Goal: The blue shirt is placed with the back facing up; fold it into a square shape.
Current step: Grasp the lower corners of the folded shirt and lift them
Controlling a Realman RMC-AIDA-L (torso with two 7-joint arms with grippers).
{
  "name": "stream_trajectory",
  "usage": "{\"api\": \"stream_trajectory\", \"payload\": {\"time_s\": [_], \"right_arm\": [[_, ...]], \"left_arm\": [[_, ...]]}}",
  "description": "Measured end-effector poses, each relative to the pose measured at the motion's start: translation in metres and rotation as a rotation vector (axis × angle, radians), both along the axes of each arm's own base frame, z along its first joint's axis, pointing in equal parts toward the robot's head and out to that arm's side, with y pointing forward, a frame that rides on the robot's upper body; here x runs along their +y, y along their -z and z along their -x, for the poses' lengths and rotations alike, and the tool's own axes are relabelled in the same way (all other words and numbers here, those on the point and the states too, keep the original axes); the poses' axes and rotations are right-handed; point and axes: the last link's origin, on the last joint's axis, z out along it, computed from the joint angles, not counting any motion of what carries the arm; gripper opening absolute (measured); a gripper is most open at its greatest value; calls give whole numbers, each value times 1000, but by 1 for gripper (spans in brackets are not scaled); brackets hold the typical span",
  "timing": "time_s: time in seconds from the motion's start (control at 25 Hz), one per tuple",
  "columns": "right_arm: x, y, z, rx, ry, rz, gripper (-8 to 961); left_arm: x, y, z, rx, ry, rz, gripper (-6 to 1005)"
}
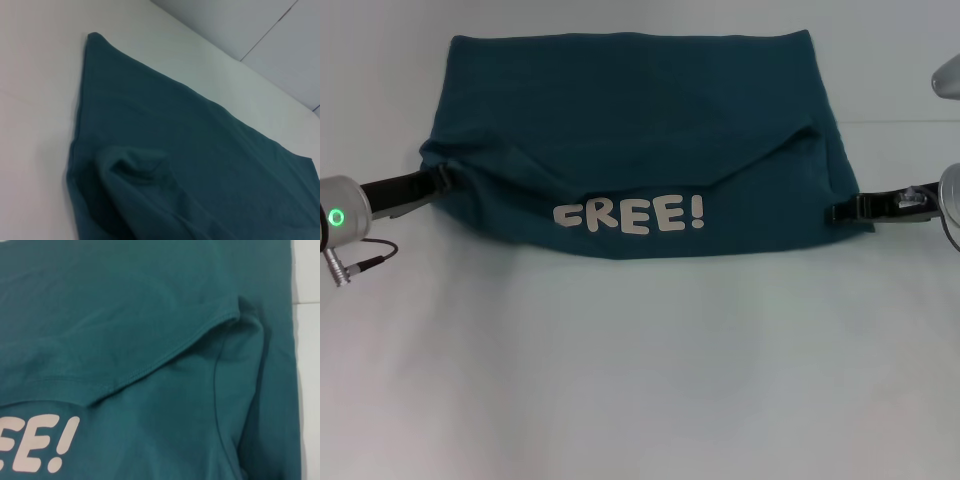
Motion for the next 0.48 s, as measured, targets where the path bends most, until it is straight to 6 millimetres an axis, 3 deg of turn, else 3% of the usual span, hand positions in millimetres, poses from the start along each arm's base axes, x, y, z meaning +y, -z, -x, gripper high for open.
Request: {"api": "stream_trajectory", "payload": {"time_s": [0.04, 0.28, 0.36, 0.48], "right_arm": [[0, 1, 0, -5, -1, 4, 786], [-2, 1, 0, -3, 0, 22, 516], [-4, 2, 0, 5, 4, 30, 303], [-6, 0, 0, 22, 15, 38, 190]], "left_arm": [[0, 0, 0, 0, -1, 0, 3], [-2, 1, 1, -4, -3, 3, 3], [-2, 1, 1, -7, -1, 6, 3], [-3, 2, -1, -16, 12, 23, 3]]}}
